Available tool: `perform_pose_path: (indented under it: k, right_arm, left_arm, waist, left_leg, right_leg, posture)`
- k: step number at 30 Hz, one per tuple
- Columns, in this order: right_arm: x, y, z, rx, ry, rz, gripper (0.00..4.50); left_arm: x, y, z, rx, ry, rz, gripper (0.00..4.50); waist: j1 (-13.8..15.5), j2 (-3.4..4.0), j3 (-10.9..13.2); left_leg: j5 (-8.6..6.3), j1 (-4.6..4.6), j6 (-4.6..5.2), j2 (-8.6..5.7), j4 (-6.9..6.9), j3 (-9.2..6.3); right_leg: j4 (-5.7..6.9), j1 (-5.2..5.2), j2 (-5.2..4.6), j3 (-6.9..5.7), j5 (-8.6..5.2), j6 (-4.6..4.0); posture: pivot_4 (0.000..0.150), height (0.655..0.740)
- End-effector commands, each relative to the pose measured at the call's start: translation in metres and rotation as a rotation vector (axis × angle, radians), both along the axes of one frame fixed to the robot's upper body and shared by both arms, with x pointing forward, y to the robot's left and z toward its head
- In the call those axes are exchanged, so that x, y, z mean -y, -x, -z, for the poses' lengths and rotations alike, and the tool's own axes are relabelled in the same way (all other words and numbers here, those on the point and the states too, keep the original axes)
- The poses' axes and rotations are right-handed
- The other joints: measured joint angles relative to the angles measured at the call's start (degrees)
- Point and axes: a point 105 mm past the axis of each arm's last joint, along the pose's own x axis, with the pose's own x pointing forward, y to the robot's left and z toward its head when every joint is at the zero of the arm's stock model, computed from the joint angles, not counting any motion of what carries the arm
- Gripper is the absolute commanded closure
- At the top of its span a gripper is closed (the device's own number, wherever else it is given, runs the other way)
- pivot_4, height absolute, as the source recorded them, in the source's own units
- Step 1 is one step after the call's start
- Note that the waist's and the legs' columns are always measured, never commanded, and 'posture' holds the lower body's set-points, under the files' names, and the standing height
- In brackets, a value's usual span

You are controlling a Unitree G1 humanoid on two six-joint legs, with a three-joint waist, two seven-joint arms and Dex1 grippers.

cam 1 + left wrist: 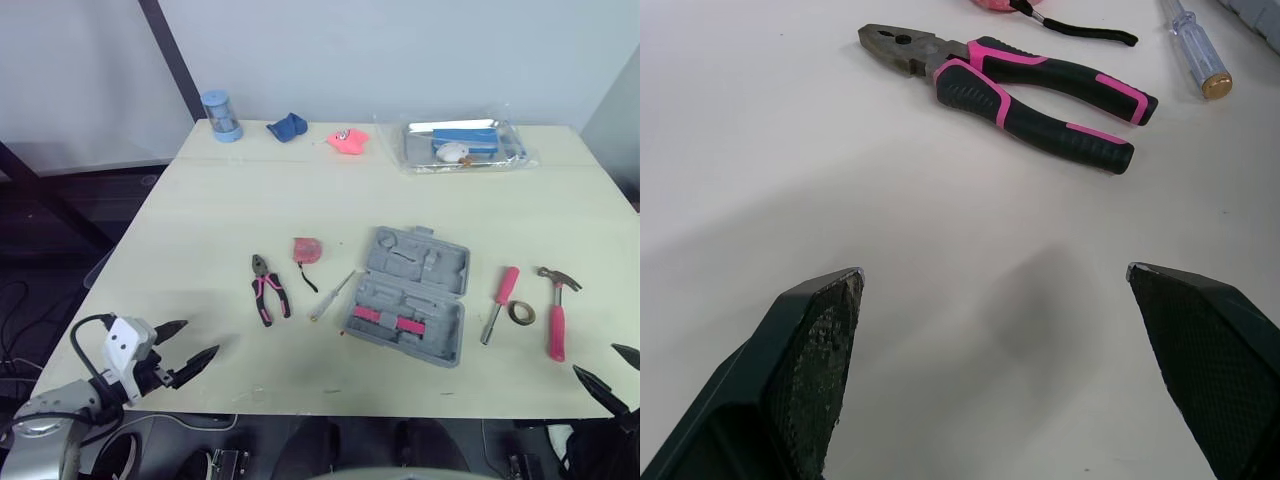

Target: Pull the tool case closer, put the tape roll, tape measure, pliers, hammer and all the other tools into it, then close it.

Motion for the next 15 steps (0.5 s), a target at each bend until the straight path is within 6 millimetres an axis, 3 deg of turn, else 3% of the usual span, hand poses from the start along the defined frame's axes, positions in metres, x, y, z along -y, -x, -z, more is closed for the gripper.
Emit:
perform_pose_path:
  k: [1, 4, 15]
  right_arm:
    - [-0.005, -0.004, -0.018, 0.029, 0.016, -0.017, 0.08]
    - [-0.018, -0.006, -0.027, 0.027, 0.019, -0.029, 0.08]
    - [-0.030, -0.006, -0.032, 0.020, 0.019, -0.019, 0.08]
  left_arm:
    - [-0.004, 0.000, -0.010, 0.036, -0.014, 0.000, 0.00]
    - [-0.004, 0.002, -0.007, 0.031, 0.002, -0.001, 0.00]
    - [-0.005, 0.000, -0.008, 0.027, 0.020, 0.009, 0.00]
  waist:
    - [0.00, 0.00, 0.00]
    - [0.01, 0.13, -0.04]
    - [0.01, 0.07, -0.06]
  left_leg:
    - [0.00, 0.00, 0.00, 0.00, 0.00, 0.00]
    - [0.00, -0.02, 0.00, 0.01, 0.00, -0.01]
    - [0.00, -0.06, 0.00, 0.02, 0.00, -0.05]
  right_leg:
    - [0.00, 0.00, 0.00, 0.00, 0.00, 0.00]
    - [0.01, -0.02, -0.03, 0.00, -0.01, -0.02]
    - [-0.05, -0.02, -0.04, -0.02, -0.08, -0.13]
  posture:
    - [0.150, 0.7400]
    - [0.150, 0.7400]
    - [0.150, 0.7400]
